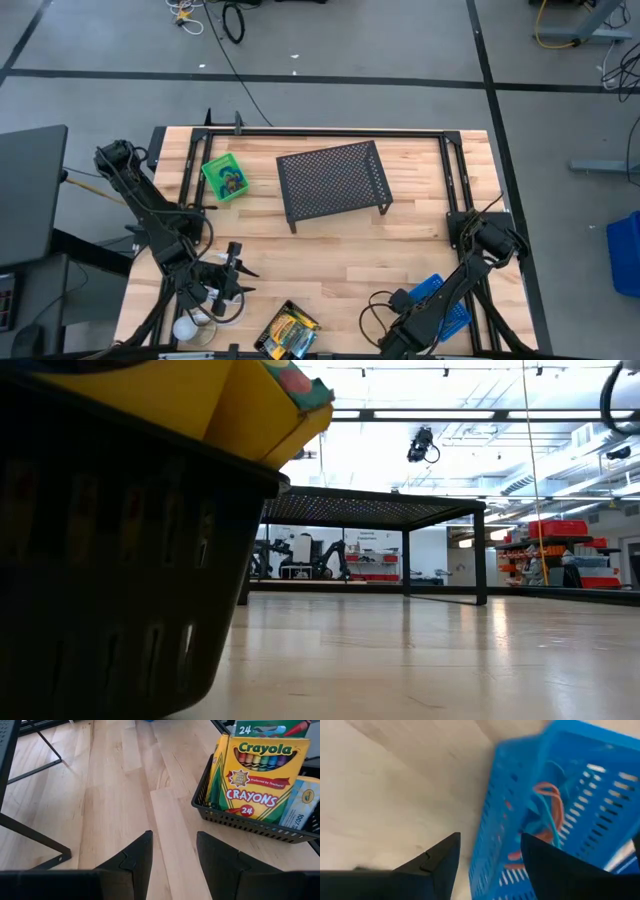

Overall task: Pick & Place Office Desk Supplies
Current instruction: Put the blue bin on the shelf

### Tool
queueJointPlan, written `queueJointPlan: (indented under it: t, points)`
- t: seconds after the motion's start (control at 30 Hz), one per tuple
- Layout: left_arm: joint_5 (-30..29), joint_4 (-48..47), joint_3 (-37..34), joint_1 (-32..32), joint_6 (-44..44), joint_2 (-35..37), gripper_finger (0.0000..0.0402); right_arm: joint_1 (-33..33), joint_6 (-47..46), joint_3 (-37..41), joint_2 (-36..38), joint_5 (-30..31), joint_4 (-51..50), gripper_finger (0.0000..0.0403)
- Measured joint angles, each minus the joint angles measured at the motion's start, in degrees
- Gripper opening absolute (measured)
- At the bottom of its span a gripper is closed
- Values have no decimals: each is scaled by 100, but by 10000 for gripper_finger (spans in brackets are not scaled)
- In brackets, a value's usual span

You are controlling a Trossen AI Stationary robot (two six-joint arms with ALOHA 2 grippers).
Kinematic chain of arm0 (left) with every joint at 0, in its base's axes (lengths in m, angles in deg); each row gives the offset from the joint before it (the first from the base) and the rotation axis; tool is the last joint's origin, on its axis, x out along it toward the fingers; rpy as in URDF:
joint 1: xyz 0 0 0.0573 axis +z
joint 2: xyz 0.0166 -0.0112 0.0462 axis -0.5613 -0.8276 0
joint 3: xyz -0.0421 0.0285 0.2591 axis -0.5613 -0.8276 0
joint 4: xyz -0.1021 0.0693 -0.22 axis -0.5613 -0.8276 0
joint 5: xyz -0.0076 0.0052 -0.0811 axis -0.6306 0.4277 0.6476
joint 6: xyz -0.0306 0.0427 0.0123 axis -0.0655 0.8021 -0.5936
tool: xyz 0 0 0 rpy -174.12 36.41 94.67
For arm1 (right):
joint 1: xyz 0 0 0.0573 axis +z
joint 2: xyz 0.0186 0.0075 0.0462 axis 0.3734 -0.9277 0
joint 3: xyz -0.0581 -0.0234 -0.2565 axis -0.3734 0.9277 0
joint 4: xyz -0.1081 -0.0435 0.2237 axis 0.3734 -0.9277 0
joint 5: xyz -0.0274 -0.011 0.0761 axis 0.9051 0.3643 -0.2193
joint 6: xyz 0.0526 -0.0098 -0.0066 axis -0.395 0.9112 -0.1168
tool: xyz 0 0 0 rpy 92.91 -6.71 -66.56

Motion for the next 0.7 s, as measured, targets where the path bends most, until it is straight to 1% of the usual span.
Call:
queueJointPlan:
  t: [0.1, 0.17, 0.23, 0.33, 0.37, 0.4, 0.7]
  points:
    - [-1, 0, 0, 2, -16, 0, 162, -20, 172, 222, 1, 39, 380, 197]
    - [0, 0, 0, 0, -35, 0, 162, -52, 270, 289, 3, 33, 374, 166]
    - [-1, 0, 0, 2, -38, 0, 162, -93, 400, 292, 3, 58, 393, 122]
    - [-1, 0, 0, 8, -47, 0, 162, -185, 759, 253, 3, 76, 391, 41]
    - [-2, 0, 0, 9, -57, 0, 162, -218, 921, 241, 3, 104, 412, 21]
    - [-18, 0, 0, 9, -69, 0, 162, -253, 1070, 237, 3, 168, 411, 12]
    - [-103, -1, 0, 2, -191, 0, 162, -789, 2210, 234, 3, 962, 254, 4]
